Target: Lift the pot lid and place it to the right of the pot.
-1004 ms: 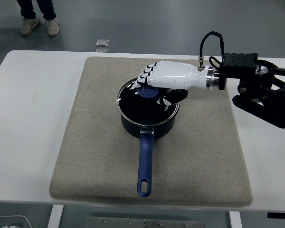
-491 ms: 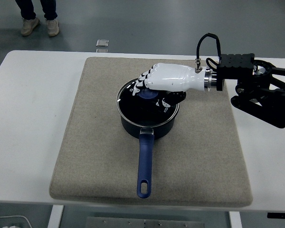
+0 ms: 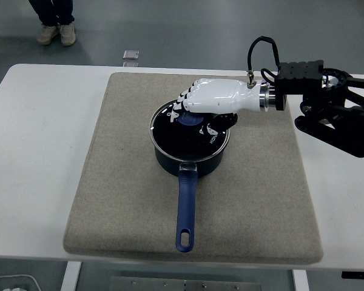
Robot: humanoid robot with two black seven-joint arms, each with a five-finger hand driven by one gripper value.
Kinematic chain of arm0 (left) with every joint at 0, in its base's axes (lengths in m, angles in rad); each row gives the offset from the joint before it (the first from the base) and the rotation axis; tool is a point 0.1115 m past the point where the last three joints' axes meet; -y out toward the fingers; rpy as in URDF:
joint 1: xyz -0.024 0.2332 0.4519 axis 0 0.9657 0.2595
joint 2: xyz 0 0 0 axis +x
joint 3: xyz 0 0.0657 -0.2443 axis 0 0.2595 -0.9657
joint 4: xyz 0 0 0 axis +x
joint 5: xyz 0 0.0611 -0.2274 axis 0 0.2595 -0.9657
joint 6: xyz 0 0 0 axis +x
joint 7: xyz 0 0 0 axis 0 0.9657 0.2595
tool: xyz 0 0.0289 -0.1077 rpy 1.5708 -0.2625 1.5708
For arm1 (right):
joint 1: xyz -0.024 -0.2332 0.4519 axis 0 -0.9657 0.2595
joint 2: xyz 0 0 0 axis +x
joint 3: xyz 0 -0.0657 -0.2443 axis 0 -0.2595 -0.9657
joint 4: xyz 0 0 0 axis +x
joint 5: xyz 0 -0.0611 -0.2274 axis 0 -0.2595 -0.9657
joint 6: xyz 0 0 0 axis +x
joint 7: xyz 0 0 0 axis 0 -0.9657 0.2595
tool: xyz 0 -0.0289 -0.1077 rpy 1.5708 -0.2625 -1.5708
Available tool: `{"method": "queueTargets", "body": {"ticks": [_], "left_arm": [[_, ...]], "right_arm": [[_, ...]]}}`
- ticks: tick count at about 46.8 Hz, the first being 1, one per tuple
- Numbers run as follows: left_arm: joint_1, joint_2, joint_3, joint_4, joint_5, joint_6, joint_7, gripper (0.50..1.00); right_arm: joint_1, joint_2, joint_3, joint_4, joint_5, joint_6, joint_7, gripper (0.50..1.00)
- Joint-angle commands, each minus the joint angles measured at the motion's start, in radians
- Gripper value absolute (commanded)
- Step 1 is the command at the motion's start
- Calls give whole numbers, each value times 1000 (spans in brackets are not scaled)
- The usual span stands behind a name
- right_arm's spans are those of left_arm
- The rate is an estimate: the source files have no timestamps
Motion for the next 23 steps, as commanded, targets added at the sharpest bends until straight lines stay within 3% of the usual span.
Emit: {"method": "queueTargets", "body": {"ticks": [1,23], "left_arm": [[0,0,0,0,0,0,0,1000],[0,0,0,0,0,0,0,1000]], "right_arm": [[4,-1,4,-1,1,-3,-1,500],[4,-1,5,1,7,-2,-1,500]]}}
